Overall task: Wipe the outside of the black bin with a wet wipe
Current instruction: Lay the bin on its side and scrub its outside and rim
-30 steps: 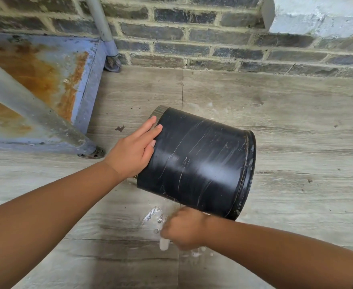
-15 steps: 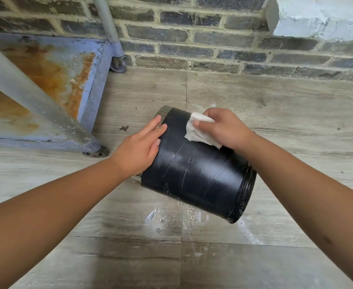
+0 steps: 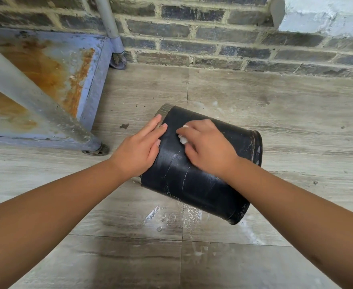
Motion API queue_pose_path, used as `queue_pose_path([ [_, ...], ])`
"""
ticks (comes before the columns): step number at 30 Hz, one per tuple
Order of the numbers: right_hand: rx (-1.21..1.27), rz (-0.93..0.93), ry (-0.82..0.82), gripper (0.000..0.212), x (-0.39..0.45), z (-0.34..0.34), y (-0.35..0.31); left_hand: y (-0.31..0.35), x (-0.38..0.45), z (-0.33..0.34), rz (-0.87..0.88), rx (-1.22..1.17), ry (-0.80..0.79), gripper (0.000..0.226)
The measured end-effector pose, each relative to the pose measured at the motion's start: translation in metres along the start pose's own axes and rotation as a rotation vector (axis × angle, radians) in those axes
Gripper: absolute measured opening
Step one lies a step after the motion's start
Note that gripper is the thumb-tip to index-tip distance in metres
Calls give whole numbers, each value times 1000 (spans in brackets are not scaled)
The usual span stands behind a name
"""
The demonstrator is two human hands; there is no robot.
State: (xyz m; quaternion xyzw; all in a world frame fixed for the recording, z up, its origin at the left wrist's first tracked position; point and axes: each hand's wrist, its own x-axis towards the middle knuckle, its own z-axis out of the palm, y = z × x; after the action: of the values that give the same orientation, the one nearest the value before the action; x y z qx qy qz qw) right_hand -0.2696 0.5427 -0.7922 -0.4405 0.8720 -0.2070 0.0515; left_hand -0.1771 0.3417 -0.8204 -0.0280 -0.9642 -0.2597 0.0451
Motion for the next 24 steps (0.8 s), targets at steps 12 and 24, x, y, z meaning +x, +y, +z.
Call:
queue_pose_path([
  [12,-367,-759,-184,17,-67,56,-41,-3,8,-2,2,49,-55,52],
  [24,1165,404,-65,33,-23,-5,-23,-4,6,-1,-9,-17,-53,47],
])
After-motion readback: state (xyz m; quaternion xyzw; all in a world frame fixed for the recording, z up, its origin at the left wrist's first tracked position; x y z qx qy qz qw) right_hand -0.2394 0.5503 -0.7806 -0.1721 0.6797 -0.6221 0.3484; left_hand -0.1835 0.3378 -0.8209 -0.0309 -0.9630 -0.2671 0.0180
